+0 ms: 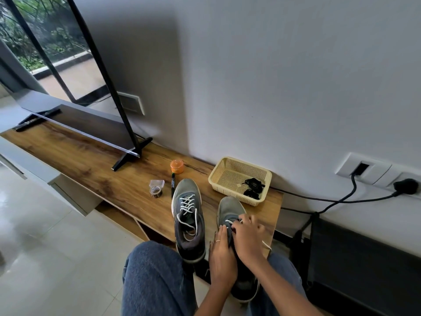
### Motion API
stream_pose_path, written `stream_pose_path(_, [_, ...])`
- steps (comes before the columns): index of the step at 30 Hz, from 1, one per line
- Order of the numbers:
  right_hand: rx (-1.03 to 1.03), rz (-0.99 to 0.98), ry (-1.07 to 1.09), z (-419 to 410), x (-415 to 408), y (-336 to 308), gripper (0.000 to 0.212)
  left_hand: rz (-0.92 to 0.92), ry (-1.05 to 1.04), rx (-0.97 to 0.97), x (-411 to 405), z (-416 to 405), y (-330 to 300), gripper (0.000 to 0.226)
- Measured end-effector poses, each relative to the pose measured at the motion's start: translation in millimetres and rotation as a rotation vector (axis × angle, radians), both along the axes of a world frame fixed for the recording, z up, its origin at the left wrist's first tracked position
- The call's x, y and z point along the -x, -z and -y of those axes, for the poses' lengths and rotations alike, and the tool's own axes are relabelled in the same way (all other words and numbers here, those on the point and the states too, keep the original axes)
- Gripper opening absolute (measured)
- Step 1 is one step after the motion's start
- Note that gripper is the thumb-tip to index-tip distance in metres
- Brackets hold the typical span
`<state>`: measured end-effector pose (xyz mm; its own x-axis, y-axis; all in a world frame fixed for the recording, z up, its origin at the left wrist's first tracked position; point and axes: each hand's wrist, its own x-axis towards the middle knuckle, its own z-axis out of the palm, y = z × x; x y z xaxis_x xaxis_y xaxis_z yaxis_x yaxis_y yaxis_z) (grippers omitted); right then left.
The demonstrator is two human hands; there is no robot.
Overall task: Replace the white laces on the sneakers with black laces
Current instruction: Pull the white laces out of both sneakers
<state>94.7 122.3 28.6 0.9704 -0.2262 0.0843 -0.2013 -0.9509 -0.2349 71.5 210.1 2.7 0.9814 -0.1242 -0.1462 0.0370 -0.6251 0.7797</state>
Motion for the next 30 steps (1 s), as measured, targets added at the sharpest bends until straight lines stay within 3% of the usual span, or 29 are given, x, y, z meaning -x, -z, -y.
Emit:
stream_pose_path(3, [-0.041, 0.080, 0.023, 2.6, 2.4, -5.7, 0.004, -0.004, -0.004, 0.015, -0.2, -0.1, 1.1, 0.050])
stream_pose_path(7, [-0.119, 0.231, 0.139, 7.5, 6.1, -5.8, 0.020, 0.002, 0.013, 0.023, 1.0, 1.7, -0.8, 0.051])
stream_pose_path(15, [-0.774, 0.278, 0.927, 42.8, -0.1, -14.1, 0.008, -0.013, -0.085, 0.051, 4.1, 1.2, 2.2, 0.051])
stream_pose_path(19, [-0.651, 0.154, 0.728, 46.7, 3.9, -19.1, 0.006, -0.001, -0.072, 0.040, 3.8, 2.5, 2.1, 0.052])
stream_pose_path(22, [-0.369, 0.199, 0.442, 35.1, 5.0, -23.3, 0.020, 0.001, -0.058, 0.020, 4.3, 3.5, 2.9, 0.054])
stream_pose_path(25, [-0.198, 0.123, 0.163, 16.2, 2.3, -21.8, 0.014, 0.012, -0.043, 0.015, 4.5, 3.4, 1.8, 0.053])
stream_pose_path(30, [0.011, -0.019, 0.034, 0.6, 5.4, -4.3, 0.015, -0.001, -0.055, 0.049, 5.0, 1.4, -1.5, 0.048])
